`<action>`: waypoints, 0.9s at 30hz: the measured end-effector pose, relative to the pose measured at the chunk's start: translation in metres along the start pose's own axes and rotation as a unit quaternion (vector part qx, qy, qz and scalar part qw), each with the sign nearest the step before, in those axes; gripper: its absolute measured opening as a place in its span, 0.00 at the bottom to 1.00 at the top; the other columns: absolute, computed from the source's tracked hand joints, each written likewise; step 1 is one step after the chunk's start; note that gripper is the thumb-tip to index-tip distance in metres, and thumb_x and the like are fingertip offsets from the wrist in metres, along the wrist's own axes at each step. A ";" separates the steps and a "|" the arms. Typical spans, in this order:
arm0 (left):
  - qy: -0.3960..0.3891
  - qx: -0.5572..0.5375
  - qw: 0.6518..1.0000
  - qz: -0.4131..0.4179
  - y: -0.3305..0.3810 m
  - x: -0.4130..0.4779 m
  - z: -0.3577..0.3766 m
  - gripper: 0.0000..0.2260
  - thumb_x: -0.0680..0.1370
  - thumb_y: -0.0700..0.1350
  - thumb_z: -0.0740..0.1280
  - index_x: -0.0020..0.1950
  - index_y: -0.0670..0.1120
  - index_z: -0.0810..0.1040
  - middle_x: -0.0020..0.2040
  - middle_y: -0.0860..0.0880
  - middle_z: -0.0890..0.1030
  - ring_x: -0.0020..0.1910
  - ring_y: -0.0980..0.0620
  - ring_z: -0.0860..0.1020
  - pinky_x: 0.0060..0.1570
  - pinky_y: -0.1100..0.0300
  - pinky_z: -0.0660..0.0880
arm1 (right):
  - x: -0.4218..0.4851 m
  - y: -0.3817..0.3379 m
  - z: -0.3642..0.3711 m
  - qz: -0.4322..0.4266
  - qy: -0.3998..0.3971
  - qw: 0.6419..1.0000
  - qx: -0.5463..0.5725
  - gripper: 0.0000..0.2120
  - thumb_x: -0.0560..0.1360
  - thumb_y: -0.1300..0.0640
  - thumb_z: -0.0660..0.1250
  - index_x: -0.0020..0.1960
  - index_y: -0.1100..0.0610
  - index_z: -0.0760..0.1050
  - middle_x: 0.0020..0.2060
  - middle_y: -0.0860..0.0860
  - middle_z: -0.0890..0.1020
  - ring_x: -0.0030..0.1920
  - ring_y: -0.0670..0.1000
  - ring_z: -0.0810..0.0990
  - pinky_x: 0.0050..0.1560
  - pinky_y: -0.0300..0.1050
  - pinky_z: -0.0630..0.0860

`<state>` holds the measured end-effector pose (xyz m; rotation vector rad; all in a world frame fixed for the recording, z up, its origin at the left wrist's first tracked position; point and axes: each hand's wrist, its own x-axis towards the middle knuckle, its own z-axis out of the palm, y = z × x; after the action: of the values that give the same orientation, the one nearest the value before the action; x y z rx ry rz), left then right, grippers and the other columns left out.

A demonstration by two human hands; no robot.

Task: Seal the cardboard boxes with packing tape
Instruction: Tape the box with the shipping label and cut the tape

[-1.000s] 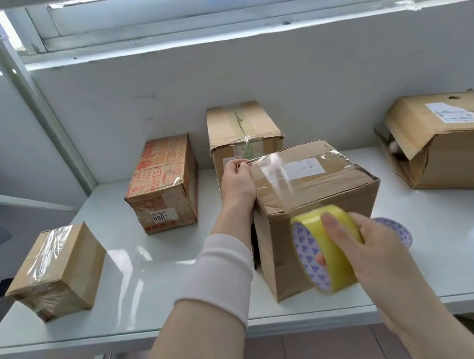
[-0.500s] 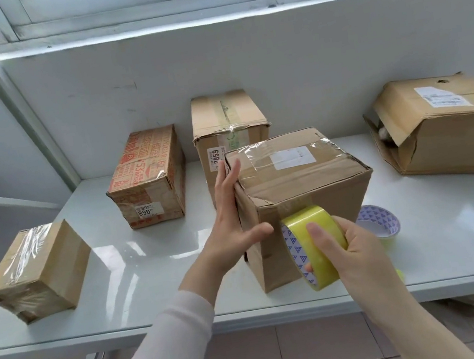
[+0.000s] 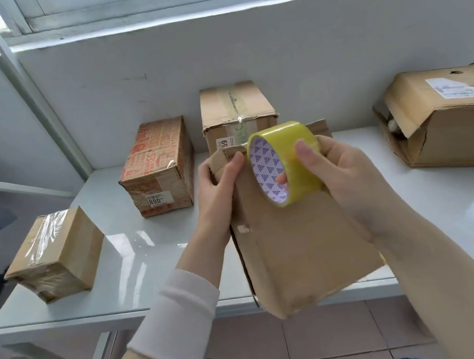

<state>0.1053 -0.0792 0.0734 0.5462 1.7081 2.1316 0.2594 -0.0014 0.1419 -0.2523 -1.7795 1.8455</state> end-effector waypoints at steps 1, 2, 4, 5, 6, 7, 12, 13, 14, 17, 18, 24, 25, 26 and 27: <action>0.011 -0.014 0.999 -0.040 -0.005 0.001 -0.004 0.20 0.67 0.60 0.72 0.54 0.54 0.74 0.52 0.48 0.81 0.49 0.52 0.81 0.44 0.59 0.79 | 0.005 0.007 0.002 -0.003 -0.003 1.000 -0.004 0.15 0.68 0.47 0.63 0.47 0.57 0.76 0.34 0.49 0.84 0.37 0.44 0.82 0.41 0.34 0.78; 0.016 -0.027 0.997 -0.075 -0.012 0.003 -0.009 0.24 0.68 0.61 0.72 0.58 0.50 0.74 0.53 0.46 0.82 0.49 0.51 0.82 0.42 0.59 0.79 | 0.011 0.017 0.004 -0.005 -0.006 1.000 -0.016 0.14 0.69 0.49 0.63 0.48 0.57 0.76 0.37 0.50 0.84 0.38 0.43 0.81 0.42 0.33 0.77; 0.032 -0.053 0.991 -0.118 -0.026 0.013 -0.016 0.38 0.61 0.66 0.73 0.63 0.45 0.74 0.55 0.41 0.82 0.52 0.44 0.82 0.43 0.55 0.79 | 0.023 0.039 0.011 -0.003 -0.012 0.999 -0.032 0.09 0.75 0.55 0.63 0.50 0.60 0.75 0.40 0.49 0.81 0.39 0.38 0.78 0.42 0.30 0.73; 0.054 -0.062 0.987 -0.137 -0.034 0.019 -0.019 0.42 0.57 0.68 0.73 0.63 0.44 0.74 0.56 0.40 0.81 0.53 0.42 0.81 0.46 0.52 0.80 | 0.030 0.050 0.014 -0.001 -0.014 0.999 -0.033 0.07 0.77 0.59 0.62 0.51 0.61 0.74 0.40 0.48 0.79 0.38 0.36 0.77 0.41 0.28 0.72; 0.087 -0.063 0.983 -0.150 -0.044 0.026 -0.022 0.43 0.55 0.69 0.73 0.62 0.44 0.76 0.55 0.40 0.82 0.52 0.42 0.81 0.50 0.48 0.80 | 0.038 0.061 0.018 -0.003 -0.017 0.999 -0.037 0.06 0.78 0.61 0.60 0.52 0.62 0.73 0.40 0.48 0.78 0.37 0.35 0.76 0.41 0.28 0.71; 0.121 -0.062 0.977 -0.162 -0.054 0.033 -0.026 0.42 0.54 0.68 0.72 0.60 0.45 0.77 0.54 0.41 0.82 0.52 0.42 0.81 0.53 0.46 0.78 | 0.046 0.070 0.021 -0.008 -0.020 0.999 -0.046 0.05 0.78 0.63 0.60 0.52 0.62 0.72 0.39 0.47 0.78 0.36 0.34 0.76 0.41 0.28 0.71; 0.183 -0.111 0.961 -0.173 -0.073 0.043 -0.034 0.28 0.60 0.60 0.70 0.53 0.44 0.81 0.50 0.42 0.83 0.51 0.43 0.81 0.56 0.47 0.77 | 0.078 0.106 0.035 0.006 -0.028 0.996 -0.084 0.01 0.77 0.59 0.63 0.49 0.55 0.71 0.39 0.45 0.78 0.37 0.35 0.76 0.41 0.30 0.72; 0.195 -0.103 0.962 -0.159 -0.077 0.047 -0.035 0.27 0.63 0.59 0.70 0.55 0.43 0.78 0.52 0.42 0.82 0.52 0.43 0.81 0.56 0.47 0.77 | 0.082 0.109 0.036 0.014 -0.033 0.995 -0.092 0.02 0.77 0.59 0.63 0.49 0.54 0.71 0.39 0.45 0.78 0.37 0.35 0.77 0.41 0.29 0.72; 0.206 -0.097 0.964 -0.138 -0.078 0.050 -0.035 0.24 0.67 0.57 0.70 0.57 0.43 0.76 0.53 0.42 0.81 0.52 0.44 0.80 0.57 0.48 0.76 | 0.086 0.113 0.036 0.019 -0.038 0.994 -0.101 0.02 0.77 0.58 0.63 0.48 0.53 0.71 0.39 0.45 0.78 0.37 0.36 0.77 0.41 0.30 0.72; 0.227 -0.078 0.966 -0.099 -0.082 0.057 -0.035 0.05 0.77 0.47 0.67 0.48 0.46 0.74 0.47 0.45 0.79 0.47 0.48 0.77 0.54 0.52 0.75 | 0.089 0.111 0.037 0.018 -0.032 0.985 -0.166 0.05 0.77 0.53 0.63 0.43 0.50 0.70 0.36 0.44 0.76 0.35 0.38 0.74 0.39 0.32 0.70; 0.232 -0.076 0.965 -0.096 -0.083 0.058 -0.034 0.04 0.77 0.46 0.67 0.46 0.47 0.74 0.45 0.47 0.79 0.45 0.49 0.77 0.52 0.54 0.75 | 0.086 0.109 0.037 0.012 -0.021 0.985 -0.171 0.06 0.77 0.52 0.62 0.42 0.50 0.70 0.35 0.44 0.75 0.34 0.38 0.73 0.37 0.31 0.69; 0.220 -0.088 0.966 -0.103 -0.080 0.056 -0.030 0.04 0.77 0.44 0.67 0.44 0.47 0.74 0.42 0.48 0.78 0.37 0.55 0.74 0.40 0.63 0.73 | 0.047 0.088 0.013 0.035 -0.043 0.992 -0.113 0.15 0.70 0.44 0.60 0.50 0.52 0.75 0.46 0.51 0.82 0.47 0.48 0.79 0.52 0.44 0.74; 0.215 -0.089 0.967 -0.105 -0.080 0.056 -0.029 0.05 0.77 0.45 0.67 0.42 0.48 0.73 0.42 0.48 0.78 0.37 0.54 0.75 0.42 0.60 0.74 | 0.044 0.084 0.011 0.045 -0.070 0.989 -0.123 0.16 0.72 0.46 0.61 0.54 0.54 0.75 0.46 0.51 0.82 0.48 0.45 0.80 0.52 0.39 0.74; 0.213 -0.091 0.967 -0.108 -0.079 0.055 -0.028 0.06 0.77 0.45 0.67 0.42 0.48 0.73 0.41 0.48 0.77 0.38 0.53 0.75 0.44 0.58 0.74 | 0.044 0.084 0.011 0.050 -0.097 0.982 -0.152 0.14 0.75 0.48 0.60 0.54 0.56 0.75 0.44 0.49 0.82 0.45 0.40 0.80 0.48 0.32 0.72; 0.212 -0.088 0.967 -0.109 -0.080 0.056 -0.028 0.07 0.77 0.46 0.67 0.41 0.48 0.72 0.40 0.48 0.77 0.38 0.52 0.75 0.46 0.57 0.74 | 0.044 0.082 0.014 0.057 -0.110 0.977 -0.175 0.13 0.76 0.50 0.60 0.53 0.57 0.75 0.41 0.47 0.82 0.40 0.36 0.79 0.43 0.27 0.71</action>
<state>0.0458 -0.0584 -0.0056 -0.1584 1.6621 2.3174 0.1945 0.0120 0.0747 -0.2952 -2.2885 1.6774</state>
